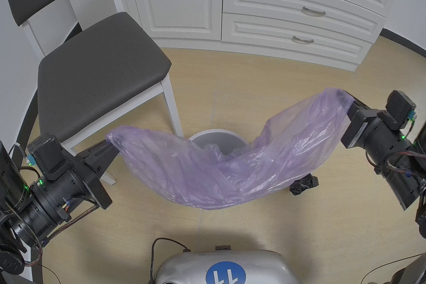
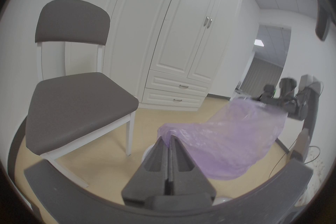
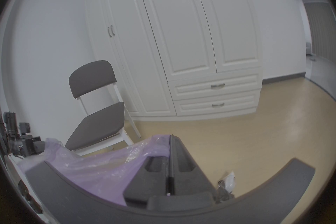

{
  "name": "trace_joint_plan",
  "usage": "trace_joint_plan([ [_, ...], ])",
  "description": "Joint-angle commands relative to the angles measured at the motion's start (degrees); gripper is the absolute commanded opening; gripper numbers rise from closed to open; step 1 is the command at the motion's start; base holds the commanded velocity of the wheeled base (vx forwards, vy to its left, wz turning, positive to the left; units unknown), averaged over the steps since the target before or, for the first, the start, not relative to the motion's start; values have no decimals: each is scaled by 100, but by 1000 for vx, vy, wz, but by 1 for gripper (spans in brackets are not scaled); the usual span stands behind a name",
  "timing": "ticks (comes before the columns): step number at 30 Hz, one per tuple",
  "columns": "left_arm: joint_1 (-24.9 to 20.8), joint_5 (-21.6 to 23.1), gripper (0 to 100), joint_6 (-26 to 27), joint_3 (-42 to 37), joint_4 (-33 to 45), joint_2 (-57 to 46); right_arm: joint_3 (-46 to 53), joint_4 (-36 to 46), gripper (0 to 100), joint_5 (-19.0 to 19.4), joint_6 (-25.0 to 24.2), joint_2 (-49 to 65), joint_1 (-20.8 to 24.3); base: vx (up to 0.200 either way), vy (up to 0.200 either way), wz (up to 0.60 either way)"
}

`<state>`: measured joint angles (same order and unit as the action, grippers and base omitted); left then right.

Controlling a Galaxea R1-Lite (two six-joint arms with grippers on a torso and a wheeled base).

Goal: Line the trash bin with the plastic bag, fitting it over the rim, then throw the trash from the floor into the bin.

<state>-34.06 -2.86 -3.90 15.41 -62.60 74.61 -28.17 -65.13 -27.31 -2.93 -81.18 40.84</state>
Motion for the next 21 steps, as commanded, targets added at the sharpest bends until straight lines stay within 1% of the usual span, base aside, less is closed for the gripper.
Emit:
trace_joint_plan([
  [1, 40, -127, 0, 214, -117, -24, 221, 233, 62, 0, -55, 134, 533, 82, 0, 0, 0],
  [4, 49, -188, 0, 329, -161, -24, 239, 435, 53, 0, -73, 213, 304, -6, 0, 0, 0],
  [9, 207, -329, 0, 329, -143, -7, 247, 831, 27, 0, -82, 574, -47, -234, 0, 0, 0],
  [13, 558, -399, 0, 355, -126, -33, 283, 1235, -26, 0, -64, 1119, -522, -797, 0, 0, 0],
  [15, 673, -399, 0, 355, -108, -33, 291, 1332, -34, 0, -47, 1259, -636, -937, 0, 0, 0],
  [19, 831, -399, 0, 346, -56, -33, 274, 1393, -34, 0, -47, 1295, -953, -1025, 0, 0, 0],
  [21, 831, -399, 0, 355, -64, -33, 256, 1437, -34, 0, -47, 1303, -1067, -1025, 0, 0, 0],
])
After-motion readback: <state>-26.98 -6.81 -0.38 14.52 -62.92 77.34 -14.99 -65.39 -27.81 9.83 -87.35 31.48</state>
